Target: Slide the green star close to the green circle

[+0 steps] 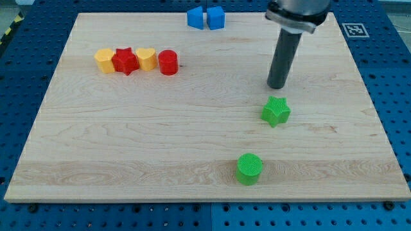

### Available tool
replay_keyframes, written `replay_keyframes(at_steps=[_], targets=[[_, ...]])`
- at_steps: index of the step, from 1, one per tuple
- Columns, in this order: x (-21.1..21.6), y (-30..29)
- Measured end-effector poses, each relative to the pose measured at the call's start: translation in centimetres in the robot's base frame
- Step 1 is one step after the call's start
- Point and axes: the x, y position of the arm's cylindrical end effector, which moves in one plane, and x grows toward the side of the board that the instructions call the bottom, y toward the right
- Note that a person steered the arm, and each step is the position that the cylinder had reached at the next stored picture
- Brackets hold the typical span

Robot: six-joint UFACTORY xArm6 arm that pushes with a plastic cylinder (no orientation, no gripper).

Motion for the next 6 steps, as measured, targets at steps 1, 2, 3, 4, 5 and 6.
replay_keyframes(at_steps=[1,2,3,4,5,6], targets=[[3.2,0.0],[5.4,0.0],[7.1,0.0],[9.4,0.0],[10.8,0.6],[11.0,2.1]])
